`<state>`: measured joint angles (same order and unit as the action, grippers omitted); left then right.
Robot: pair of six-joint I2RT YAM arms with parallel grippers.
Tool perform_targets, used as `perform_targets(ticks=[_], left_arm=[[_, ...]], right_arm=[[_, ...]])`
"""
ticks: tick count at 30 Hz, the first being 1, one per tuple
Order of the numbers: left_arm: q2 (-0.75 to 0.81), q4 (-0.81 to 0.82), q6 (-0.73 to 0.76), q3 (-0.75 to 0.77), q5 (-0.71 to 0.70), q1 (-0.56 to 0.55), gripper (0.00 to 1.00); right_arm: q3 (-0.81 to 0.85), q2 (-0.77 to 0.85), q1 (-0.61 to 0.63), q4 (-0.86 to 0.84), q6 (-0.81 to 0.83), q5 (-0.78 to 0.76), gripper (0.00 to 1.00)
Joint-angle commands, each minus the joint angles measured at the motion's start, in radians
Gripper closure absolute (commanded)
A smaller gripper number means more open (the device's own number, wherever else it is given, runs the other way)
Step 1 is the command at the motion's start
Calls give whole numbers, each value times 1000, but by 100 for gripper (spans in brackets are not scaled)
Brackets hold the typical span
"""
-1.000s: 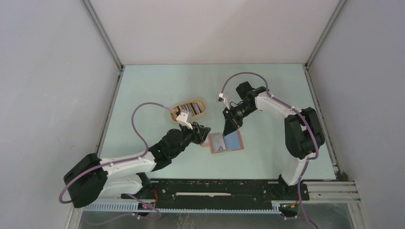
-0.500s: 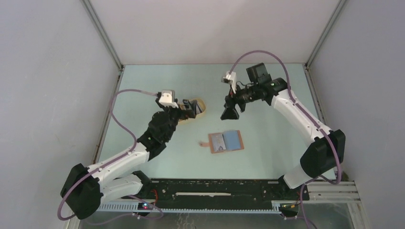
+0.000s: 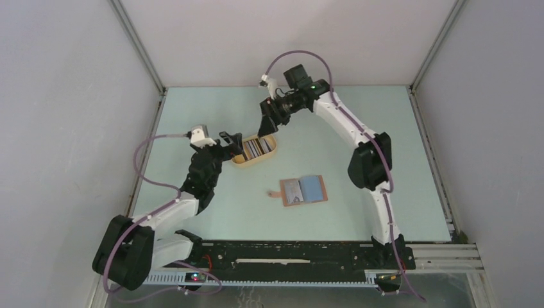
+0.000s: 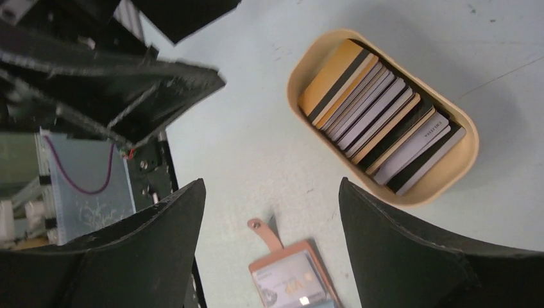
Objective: Put the credit cards into the card holder
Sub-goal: Pick up the credit card from the storage box.
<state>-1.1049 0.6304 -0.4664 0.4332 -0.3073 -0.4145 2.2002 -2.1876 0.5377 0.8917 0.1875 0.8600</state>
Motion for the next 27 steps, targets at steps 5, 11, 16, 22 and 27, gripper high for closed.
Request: perform_targets(ticks=[5,11,16,22,27], left_arm=[[-40,290,-198,-121,112,60,1],[-36,287,-210,-127,94,60,0],[-32,288,-214,-132,84,60,0],[-25,288,-218,-139,77,60,0],[-26,290,-217,-139,80,60,0]], right_arm=[[224,-252,42,-34,-233,-139,16],[255,-332,54,-48,-301,-204,17],[268,-368,61,-60,-335,-249,17],[277,-394,75,-69,-376,-286,16],[275,-404,88,-76,-418,-328,14]])
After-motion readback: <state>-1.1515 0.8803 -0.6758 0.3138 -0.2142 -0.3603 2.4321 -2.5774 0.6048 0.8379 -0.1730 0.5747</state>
